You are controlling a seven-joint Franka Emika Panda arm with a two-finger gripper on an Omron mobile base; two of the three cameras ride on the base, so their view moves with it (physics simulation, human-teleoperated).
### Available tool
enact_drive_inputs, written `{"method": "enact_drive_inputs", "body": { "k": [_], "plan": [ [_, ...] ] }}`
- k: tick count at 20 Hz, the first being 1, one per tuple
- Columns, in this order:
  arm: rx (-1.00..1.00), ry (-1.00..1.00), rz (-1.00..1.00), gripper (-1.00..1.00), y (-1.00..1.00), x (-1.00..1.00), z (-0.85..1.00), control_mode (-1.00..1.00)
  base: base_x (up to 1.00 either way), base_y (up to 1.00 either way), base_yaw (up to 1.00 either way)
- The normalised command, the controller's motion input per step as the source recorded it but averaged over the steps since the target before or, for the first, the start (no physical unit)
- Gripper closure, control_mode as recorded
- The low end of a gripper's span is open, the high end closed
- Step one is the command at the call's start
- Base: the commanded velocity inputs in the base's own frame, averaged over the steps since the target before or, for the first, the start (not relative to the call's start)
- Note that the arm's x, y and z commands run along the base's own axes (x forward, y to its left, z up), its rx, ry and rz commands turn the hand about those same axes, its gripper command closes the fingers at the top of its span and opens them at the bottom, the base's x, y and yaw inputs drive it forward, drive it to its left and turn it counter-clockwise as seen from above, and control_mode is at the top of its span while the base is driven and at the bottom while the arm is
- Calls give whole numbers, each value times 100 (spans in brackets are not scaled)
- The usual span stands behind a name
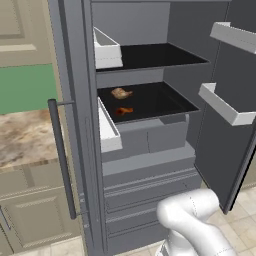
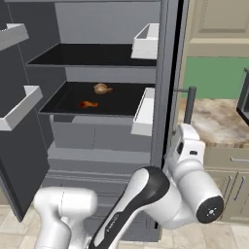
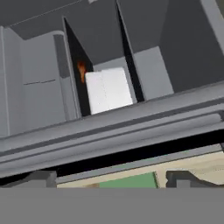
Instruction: Place the chicken drumstick on the counter behind the older chicken drumstick on the same shelf of the fridge to maintain FIFO order. Close the fridge door when finished.
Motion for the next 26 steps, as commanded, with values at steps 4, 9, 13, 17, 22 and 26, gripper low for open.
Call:
{"method": "enact_drive_inputs", "body": {
  "k": [4, 9, 13, 17, 22, 26],
  "plan": [
    [13, -7, 9, -100, -74, 47, -39, -100, 0, 0, 0],
    [9, -6, 10, -100, -55, 41, -41, -100, 0, 0, 0],
    [5, -6, 10, -100, -9, 67, -51, -100, 0, 0, 0],
    [3, 0, 13, -100, 0, 79, -33, -100, 0, 0, 0],
    [0, -1, 14, -100, 9, 38, -12, -100, 0, 0, 0],
    [-5, -1, 12, -100, 76, 0, 0, -100, 0, 0, 0]
  ]
}}
